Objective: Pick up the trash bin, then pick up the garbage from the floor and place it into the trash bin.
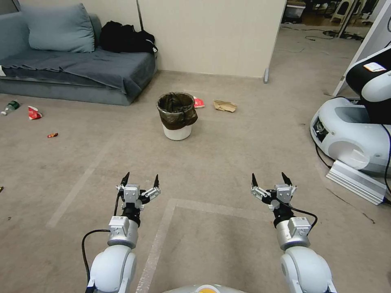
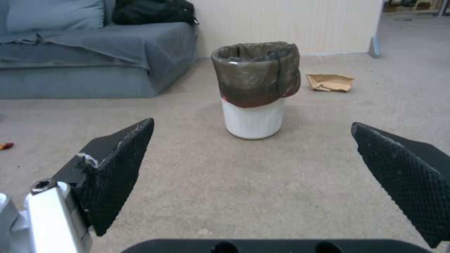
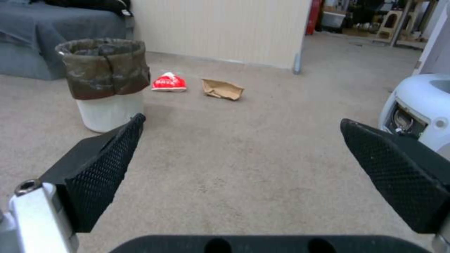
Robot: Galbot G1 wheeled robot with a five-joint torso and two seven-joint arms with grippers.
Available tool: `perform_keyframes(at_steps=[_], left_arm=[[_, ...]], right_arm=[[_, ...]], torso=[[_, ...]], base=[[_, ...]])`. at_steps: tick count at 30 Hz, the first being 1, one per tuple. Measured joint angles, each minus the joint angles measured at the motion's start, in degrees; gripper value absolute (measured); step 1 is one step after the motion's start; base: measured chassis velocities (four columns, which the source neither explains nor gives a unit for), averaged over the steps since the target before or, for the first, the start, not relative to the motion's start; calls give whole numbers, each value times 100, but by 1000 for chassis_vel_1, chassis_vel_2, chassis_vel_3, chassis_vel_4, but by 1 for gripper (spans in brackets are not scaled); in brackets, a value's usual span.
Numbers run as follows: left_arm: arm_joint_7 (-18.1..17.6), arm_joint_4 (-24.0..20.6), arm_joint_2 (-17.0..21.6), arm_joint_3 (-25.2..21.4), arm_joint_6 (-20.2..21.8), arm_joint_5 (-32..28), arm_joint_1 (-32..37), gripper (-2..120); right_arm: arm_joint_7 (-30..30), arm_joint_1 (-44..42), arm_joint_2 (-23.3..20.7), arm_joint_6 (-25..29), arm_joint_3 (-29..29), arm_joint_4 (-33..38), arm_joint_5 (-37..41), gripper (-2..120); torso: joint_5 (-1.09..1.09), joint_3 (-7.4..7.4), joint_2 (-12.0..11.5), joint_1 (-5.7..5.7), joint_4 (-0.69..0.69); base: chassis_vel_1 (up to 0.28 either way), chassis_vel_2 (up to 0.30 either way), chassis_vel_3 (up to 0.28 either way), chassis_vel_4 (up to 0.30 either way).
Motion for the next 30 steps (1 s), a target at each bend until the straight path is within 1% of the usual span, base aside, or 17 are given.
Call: perform_keyframes(at_steps=[9,12,14,15,16,18,19,20,21,22,24,25,26,27,28,29,30], left_arm=[[0,0,0,0,0,0,0,100],[-22,-38,2,2,33,0,16,100],[-165,-336,18,15,249,11,91,100],[-165,-336,18,15,249,11,91,100],[-250,-509,28,19,379,19,140,100],[-497,-997,59,49,758,46,278,100],[-497,-997,59,49,758,46,278,100],[-575,-1149,67,58,874,55,320,100],[-727,-1452,85,74,1108,71,405,100],[-727,-1452,85,74,1108,71,405,100],[-972,-1942,113,104,1485,97,542,100],[-972,-1942,113,104,1485,97,542,100],[-1050,-2096,121,113,1603,105,584,100],[-1197,-2393,140,130,1833,122,667,100],[-1256,-2507,147,137,1921,128,698,100],[-1256,-2507,147,137,1921,128,698,100],[-1360,-2701,134,181,2108,190,754,100]], right_arm=[[0,-7,2,-3,0,7,0,100],[-19,-99,40,-49,10,183,-17,100],[-64,-302,134,-156,44,570,-69,100],[-64,-302,134,-156,44,570,-69,100],[-87,-403,181,-215,59,758,-97,100],[-147,-660,297,-355,101,1249,-166,100],[-147,-660,297,-355,101,1249,-166,100],[-168,-751,340,-407,116,1421,-190,100],[-201,-907,408,-495,140,1718,-230,100],[-201,-907,408,-495,140,1718,-230,100],[-264,-1182,532,-646,184,2238,-301,100],[-264,-1182,532,-646,184,2238,-301,100],[-281,-1264,570,-692,196,2395,-323,100],[-305,-1363,614,-742,213,2584,-349,100],[-309,-1379,617,-750,213,2611,-353,100],[-309,-1379,617,-750,213,2611,-353,100],[-312,-1396,618,-761,217,2633,-359,100]], torso=[[0,0,0,0,0],[0,0,0,0,1],[0,0,0,0,0],[0,0,0,0,0],[1,0,0,0,-1],[0,0,0,0,0],[0,0,0,0,0],[0,0,0,0,0],[0,0,0,0,0],[0,0,0,0,0],[0,0,0,0,0],[0,0,0,0,0],[-1,0,0,0,0],[-2,-1,0,-1,-1],[-2,-1,0,-1,-1],[-2,-1,0,-1,-1],[5,-1,0,-1,1]], base=[[0,0,0,0],[0,0,0,0],[0,0,0,0],[0,0,0,0],[0,0,0,0],[0,0,0,0],[0,0,0,0],[0,0,0,0],[0,0,0,0],[0,0,0,0],[0,0,0,0],[0,0,0,0],[0,0,0,0],[0,0,0,0],[0,0,0,0],[0,0,0,0],[0,0,0,0]])
